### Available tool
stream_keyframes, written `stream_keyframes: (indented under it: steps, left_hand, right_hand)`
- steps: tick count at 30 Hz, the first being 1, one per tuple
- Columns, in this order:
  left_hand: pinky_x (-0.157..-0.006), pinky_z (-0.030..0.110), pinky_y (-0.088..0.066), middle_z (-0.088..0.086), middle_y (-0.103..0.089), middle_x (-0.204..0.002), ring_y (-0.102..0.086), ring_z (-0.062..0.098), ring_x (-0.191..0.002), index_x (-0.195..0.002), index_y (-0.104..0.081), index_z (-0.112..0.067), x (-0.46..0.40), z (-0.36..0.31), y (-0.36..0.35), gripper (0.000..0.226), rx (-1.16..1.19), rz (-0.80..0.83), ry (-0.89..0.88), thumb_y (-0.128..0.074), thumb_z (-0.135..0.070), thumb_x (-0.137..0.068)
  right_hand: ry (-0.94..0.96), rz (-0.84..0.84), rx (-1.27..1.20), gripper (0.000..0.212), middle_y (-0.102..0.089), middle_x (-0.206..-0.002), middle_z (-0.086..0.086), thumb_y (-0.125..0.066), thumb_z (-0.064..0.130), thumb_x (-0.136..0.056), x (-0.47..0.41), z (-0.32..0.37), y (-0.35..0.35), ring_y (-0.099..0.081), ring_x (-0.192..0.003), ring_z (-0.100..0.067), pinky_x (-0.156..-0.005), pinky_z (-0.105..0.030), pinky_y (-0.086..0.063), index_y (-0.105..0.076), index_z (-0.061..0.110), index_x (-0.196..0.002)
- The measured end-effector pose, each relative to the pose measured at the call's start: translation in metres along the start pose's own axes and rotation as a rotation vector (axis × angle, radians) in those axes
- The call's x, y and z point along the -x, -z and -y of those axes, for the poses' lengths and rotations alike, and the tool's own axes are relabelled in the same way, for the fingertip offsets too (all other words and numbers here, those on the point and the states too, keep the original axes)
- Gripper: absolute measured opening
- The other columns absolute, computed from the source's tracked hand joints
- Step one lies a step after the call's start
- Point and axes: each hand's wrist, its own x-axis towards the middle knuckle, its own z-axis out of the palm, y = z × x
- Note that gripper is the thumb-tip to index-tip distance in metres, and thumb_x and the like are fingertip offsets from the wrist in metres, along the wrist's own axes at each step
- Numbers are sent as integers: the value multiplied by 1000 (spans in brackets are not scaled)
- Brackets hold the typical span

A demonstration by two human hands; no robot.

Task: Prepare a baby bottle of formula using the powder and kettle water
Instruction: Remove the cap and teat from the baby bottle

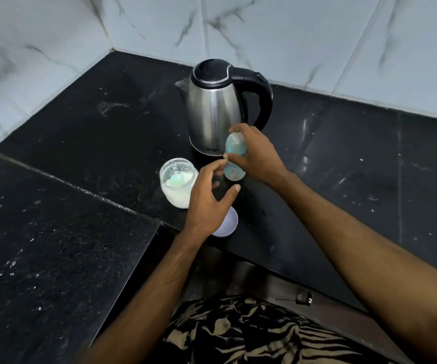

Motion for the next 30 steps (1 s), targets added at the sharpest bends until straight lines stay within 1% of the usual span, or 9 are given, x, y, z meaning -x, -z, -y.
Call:
stream_keyframes:
  steps: [4, 9, 12, 13, 17, 19, 22, 26, 30]
  left_hand:
    - [-97, 23, -47, -7, -58, -130, -54, 1, -117, -135, -50, -18, -6, 8, -19, 58, 27, 6, 59, -76, -16, -83]
    - [-97, 21, -48, -4, -59, -132, -58, 8, -120, -138, -46, -17, -23, 7, -48, 73, 28, 66, 90, -85, -21, -77]
    - [-81, 10, -50, -10, -63, -119, -62, 2, -103, -134, -50, -18, -32, -2, -65, 65, 30, 109, 145, -82, -14, -78]
    - [-77, 10, -50, -11, -63, -113, -62, 2, -98, -133, -52, -18, -34, -2, -70, 60, 12, 118, 160, -80, -12, -79]
    - [-82, 25, -54, -8, -67, -105, -65, 13, -99, -125, -59, -18, -38, 2, -82, 49, -61, 125, 180, -77, -15, -80]
    - [-77, 19, -52, -9, -67, -102, -65, 9, -94, -123, -60, -18, -40, 4, -84, 48, -72, 139, 178, -78, -15, -78]
    - [-69, 7, -47, -17, -65, -93, -63, -2, -86, -120, -62, -18, -41, 6, -81, 47, -83, 154, 155, -79, -15, -77]
    - [-69, 9, -49, -21, -66, -86, -64, -6, -82, -116, -64, -20, -41, 8, -80, 44, -90, 158, 138, -81, -17, -74]
    - [-69, 10, -50, -20, -68, -87, -66, -7, -81, -112, -63, -26, -40, 9, -81, 42, -77, 157, 129, -82, -18, -75]
  right_hand:
    - [6, -40, -25, 58, -55, -127, -2, -76, 32, -82, 20, -7, 17, -57, -107, -18, -90, -34, -50, -50, 20, -132]
    - [2, -42, -10, 58, -56, -129, -1, -77, 33, -82, 40, -14, 32, -56, -109, -15, -89, -26, -46, -50, 20, -133]
    - [-6, -32, -12, 58, -56, -129, -1, -77, 31, -82, 50, -18, 34, -56, -110, -15, -93, -30, -49, -50, 20, -133]
    - [-8, -25, -5, 58, -56, -129, -1, -77, 30, -82, 52, -19, 35, -57, -110, -16, -93, -31, -49, -50, 20, -133]
    - [-14, -12, 7, 58, -56, -130, -1, -75, 28, -83, 59, -27, 35, -57, -111, -16, -94, -33, -49, -50, 20, -135]
    - [-18, -19, -5, 57, -56, -130, -1, -75, 29, -84, 60, -32, 37, -57, -110, -15, -95, -33, -49, -50, 20, -134]
    - [-16, -21, -22, 57, -56, -129, 0, -74, 30, -84, 62, -33, 36, -57, -109, -15, -94, -31, -48, -50, 20, -135]
    - [5, -54, -71, 57, -56, -129, -1, -75, 27, -84, 62, -37, 32, -57, -110, -15, -94, -28, -48, -51, 18, -135]
    - [57, -77, -139, 57, -58, -130, -1, -76, 27, -83, 63, -47, 29, -56, -113, -12, -97, -34, -50, -53, 15, -134]
